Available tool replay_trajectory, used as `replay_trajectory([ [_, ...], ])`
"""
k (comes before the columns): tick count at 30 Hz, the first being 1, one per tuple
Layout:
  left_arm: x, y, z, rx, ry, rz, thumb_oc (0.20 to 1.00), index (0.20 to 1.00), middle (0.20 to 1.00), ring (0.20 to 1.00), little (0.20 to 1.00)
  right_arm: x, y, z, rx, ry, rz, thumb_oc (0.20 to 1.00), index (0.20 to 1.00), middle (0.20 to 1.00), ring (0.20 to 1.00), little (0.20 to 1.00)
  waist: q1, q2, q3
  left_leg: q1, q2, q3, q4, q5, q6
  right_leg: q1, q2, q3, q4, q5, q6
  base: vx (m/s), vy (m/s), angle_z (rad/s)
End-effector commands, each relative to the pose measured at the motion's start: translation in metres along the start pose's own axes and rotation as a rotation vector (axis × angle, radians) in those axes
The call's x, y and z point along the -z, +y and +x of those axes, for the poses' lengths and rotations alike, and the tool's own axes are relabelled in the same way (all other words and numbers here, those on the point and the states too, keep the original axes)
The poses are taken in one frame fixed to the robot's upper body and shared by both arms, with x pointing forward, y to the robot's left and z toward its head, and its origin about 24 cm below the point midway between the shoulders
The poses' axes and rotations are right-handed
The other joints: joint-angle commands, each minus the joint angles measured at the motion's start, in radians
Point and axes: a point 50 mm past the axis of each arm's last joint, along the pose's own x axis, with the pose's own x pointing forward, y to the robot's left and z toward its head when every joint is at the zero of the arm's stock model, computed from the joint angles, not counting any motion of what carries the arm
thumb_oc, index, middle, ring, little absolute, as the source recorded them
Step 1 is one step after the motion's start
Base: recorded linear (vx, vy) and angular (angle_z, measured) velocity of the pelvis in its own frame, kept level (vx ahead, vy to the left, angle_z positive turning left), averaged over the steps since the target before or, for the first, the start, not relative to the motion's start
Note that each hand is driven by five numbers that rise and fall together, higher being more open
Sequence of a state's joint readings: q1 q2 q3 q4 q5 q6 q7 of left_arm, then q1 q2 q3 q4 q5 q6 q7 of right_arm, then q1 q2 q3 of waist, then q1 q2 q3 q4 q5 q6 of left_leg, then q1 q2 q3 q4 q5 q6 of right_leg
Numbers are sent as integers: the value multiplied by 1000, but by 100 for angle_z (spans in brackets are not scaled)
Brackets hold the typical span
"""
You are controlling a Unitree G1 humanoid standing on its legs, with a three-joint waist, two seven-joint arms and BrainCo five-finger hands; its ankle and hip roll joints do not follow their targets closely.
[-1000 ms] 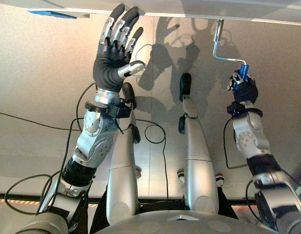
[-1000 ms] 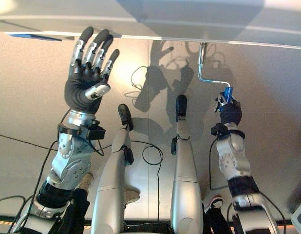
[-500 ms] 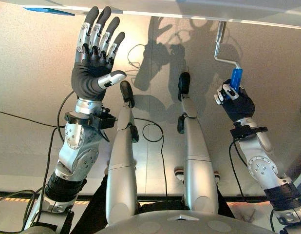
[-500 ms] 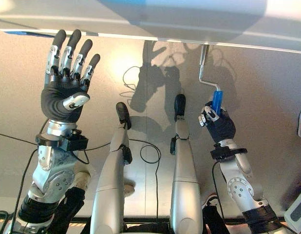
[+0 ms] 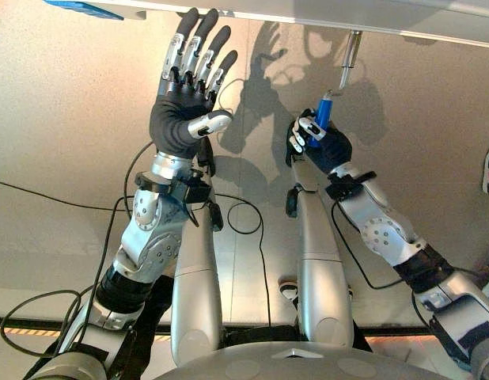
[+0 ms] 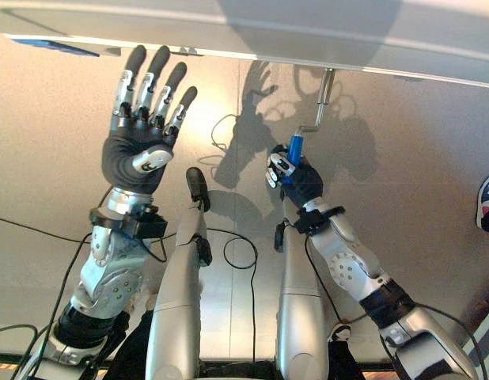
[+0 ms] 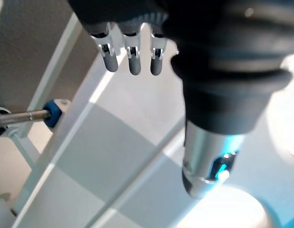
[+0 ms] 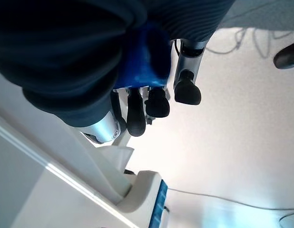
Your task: Raise the hospital bed
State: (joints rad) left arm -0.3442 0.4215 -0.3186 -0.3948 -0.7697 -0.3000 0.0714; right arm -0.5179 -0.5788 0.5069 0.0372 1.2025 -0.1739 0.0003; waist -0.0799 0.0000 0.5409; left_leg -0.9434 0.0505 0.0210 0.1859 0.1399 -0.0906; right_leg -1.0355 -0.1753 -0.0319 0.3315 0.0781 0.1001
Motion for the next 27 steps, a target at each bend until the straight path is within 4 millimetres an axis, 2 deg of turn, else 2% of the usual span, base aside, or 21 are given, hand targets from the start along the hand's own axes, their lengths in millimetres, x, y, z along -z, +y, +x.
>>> replay_trajectory([
  [1, -14, -19, 3, 85, -84, -65, 1000, 1000, 1000, 1000, 1000, -50, 121, 45, -521, -264, -34, 200, 200, 200, 200, 200, 68, 18, -21, 21, -43, 1, 82, -92, 26, 89, -7, -51, -81, 36, 69, 8, 13, 4],
  [3, -14, -21, 3, 89, -86, -76, 1000, 1000, 1000, 1000, 1000, -46, 121, 56, -484, -247, -48, 200, 200, 200, 200, 200, 78, 25, -21, 17, -44, -4, 86, -93, 26, 87, -10, -52, -78, 34, 67, 12, 16, 6],
  [7, -10, -26, 3, 99, -77, -123, 1000, 1000, 1000, 1000, 1000, -18, 105, 88, -299, -145, -35, 200, 200, 200, 200, 200, 109, 50, -21, 14, -49, -10, 87, -94, 29, 84, -14, -55, -74, 32, 66, 8, 36, 5],
  [8, -10, -26, 3, 99, -77, -123, 1000, 1000, 1000, 1000, 1000, -18, 105, 88, -299, -145, -34, 200, 200, 200, 200, 200, 109, 49, -21, 14, -49, -10, 87, -94, 29, 84, -14, -55, -74, 32, 66, 6, 37, 2],
  [9, -9, -29, 4, 108, -76, -142, 1000, 1000, 1000, 1000, 1000, -7, 91, 103, -179, -93, -81, 200, 200, 200, 200, 200, 123, 61, -21, 12, -51, -12, 88, -96, 30, 85, -16, -57, -76, 32, 66, 6, 34, 0],
  [10, -8, -31, 4, 113, -70, -150, 1000, 1000, 1000, 1000, 1000, 1, 81, 106, -104, -69, -75, 200, 200, 200, 200, 200, 129, 67, -21, 10, -52, -12, 89, -97, 31, 84, -16, -57, -75, 30, 65, 6, 34, 0],
  [11, -8, -30, 4, 114, -70, -149, 1000, 1000, 1000, 1000, 1000, 1, 81, 106, -104, -69, -75, 200, 200, 200, 200, 200, 129, 66, -21, 10, -52, -12, 90, -97, 31, 84, -16, -57, -75, 30, 65, 0, 0, 0],
  [13, -6, -34, 6, 131, -65, -146, 1000, 1000, 1000, 1000, 1000, 16, 51, 114, 75, 14, -122, 200, 200, 200, 200, 200, 144, 84, -21, 6, -55, -13, 94, -101, 34, 80, -17, -57, -70, 26, 64, 1, 31, 1],
  [14, -6, -34, 6, 131, -65, -146, 1000, 1000, 1000, 1000, 1000, 15, 51, 115, 74, 14, -121, 200, 200, 200, 200, 200, 144, 84, -21, 5, -55, -13, 94, -101, 34, 80, -17, -58, -70, 26, 64, 0, 0, 0],
  [16, -6, -35, 6, 137, -60, -134, 1000, 1000, 1000, 1000, 1000, 19, 31, 116, 176, 66, -192, 200, 200, 200, 200, 200, 150, 94, -21, -1, -55, -12, 96, -102, 35, 73, -16, -56, -66, 24, 63, 2, 21, 1],
  [17, -4, -36, 8, 147, -57, -113, 1000, 1000, 1000, 1000, 1000, 22, 10, 114, 270, 136, -276, 200, 200, 200, 200, 200, 154, 105, -21, -2, -56, -11, 94, -102, 34, 66, -16, -55, -63, 22, 63, 0, 0, 0],
  [19, -3, -38, 9, 152, -57, -105, 1000, 1000, 1000, 1000, 1000, 20, -14, 108, 363, 187, -348, 200, 200, 200, 200, 200, 154, 115, -21, -6, -58, -10, 93, -101, 34, 61, -17, -54, -60, 20, 63, 2, 16, 4],
  [21, -3, -41, 12, 173, -62, -102, 1000, 1000, 1000, 1000, 1000, 8, -46, 96, 500, 203, -380, 200, 200, 200, 200, 200, 156, 130, -21, -9, -61, -7, 95, -104, 35, 53, -17, -46, -54, 17, 64, 1, 4, 2],
  [22, -3, -42, 12, 175, -62, -103, 1000, 1000, 1000, 1000, 1000, 8, -46, 96, 501, 202, -380, 200, 200, 200, 200, 200, 157, 130, -21, -9, -61, -7, 95, -104, 35, 52, -17, -46, -53, 17, 65, 0, 0, 0],
  [23, -4, -45, 13, 196, -68, -101, 1000, 1000, 1000, 1000, 1000, -3, -72, 82, 601, 224, -423, 200, 200, 200, 200, 200, 157, 142, -21, -11, -62, -3, 94, -104, 38, 46, -16, -42, -51, 14, 65, 0, 0, 0],
  [24, -4, -45, 13, 197, -68, -101, 1000, 1000, 1000, 1000, 1000, -3, -72, 82, 602, 223, -424, 200, 200, 200, 200, 200, 159, 142, -21, -11, -62, -4, 95, -105, 38, 46, -16, -42, -50, 14, 65, -1, 14, 4],
  [25, -5, -47, 14, 217, -73, -100, 1000, 1000, 1000, 1000, 1000, -12, -94, 67, 678, 248, -465, 200, 200, 200, 200, 200, 156, 152, -21, -13, -62, 1, 97, -106, 40, 37, -14, -34, -42, 9, 65, 0, 0, 0],
  [27, -5, -49, 15, 236, -72, -94, 1000, 1000, 1000, 1000, 1000, -18, -114, 49, 753, 259, -468, 200, 200, 200, 200, 200, 151, 155, -21, -12, -62, 5, 99, -108, 41, 30, -12, -28, -38, 8, 65, 0, 0, 0],
])
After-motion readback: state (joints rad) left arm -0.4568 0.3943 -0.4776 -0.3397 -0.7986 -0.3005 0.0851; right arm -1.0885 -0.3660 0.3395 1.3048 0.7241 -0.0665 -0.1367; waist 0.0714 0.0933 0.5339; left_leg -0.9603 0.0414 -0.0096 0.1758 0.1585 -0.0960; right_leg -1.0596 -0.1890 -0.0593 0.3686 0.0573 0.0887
